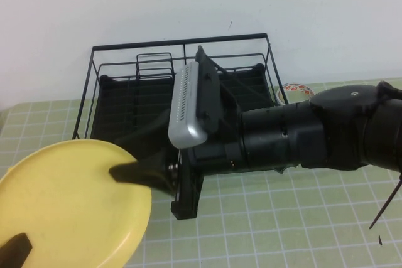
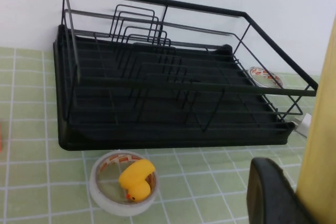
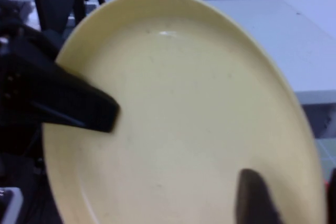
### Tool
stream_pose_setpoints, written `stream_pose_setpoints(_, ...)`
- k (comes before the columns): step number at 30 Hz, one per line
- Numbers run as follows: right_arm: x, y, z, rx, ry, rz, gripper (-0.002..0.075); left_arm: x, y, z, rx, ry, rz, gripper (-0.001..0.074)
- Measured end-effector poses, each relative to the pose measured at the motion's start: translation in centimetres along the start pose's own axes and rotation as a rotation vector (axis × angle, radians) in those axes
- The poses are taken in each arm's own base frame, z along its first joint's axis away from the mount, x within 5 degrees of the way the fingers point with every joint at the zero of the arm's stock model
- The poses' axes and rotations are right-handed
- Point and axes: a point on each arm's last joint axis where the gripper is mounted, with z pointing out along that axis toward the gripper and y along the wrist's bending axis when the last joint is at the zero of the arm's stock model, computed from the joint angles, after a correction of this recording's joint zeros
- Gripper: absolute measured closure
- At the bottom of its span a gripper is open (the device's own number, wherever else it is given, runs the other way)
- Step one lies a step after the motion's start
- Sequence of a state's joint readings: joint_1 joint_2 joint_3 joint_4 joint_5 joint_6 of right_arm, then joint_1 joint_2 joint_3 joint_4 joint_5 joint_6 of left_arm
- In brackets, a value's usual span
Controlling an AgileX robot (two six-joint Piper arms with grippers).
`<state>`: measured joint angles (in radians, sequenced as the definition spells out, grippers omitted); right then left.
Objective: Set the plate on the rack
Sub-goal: Hand over the plate, then place the plate on the rack
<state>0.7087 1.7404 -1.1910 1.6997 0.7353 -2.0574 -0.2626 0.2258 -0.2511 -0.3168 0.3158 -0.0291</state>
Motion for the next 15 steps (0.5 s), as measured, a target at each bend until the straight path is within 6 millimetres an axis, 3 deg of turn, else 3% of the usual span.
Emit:
stream_pose_setpoints(3, -0.2, 0.3, 0.0, -0.034, -0.021, 0.002, 0.0287, 0.0, 0.0, 0.0, -0.002, 0.001, 0.035, 0.0631)
stream_pose_setpoints(6, -1.8, 1.3, -0.6, -0.079, -0.067, -0.026, 0.0224, 0.1, 0.1, 0.1, -0.006, 0.006, 0.104, 0.0637)
stream_pose_setpoints(12, -6.9, 1.9, -5.0, 0.058, -0.135, -0.123, 0.0221, -0.5, 0.0, 0.7, -0.015, 0.053, 0.232, 0.0637)
stream_pose_setpoints(15, -8.5, 2.7, -7.3, 0.115, -0.093, -0.179, 0.0315, -2.1, -0.4, 1.6, -0.027, 0.092, 0.322, 0.0637)
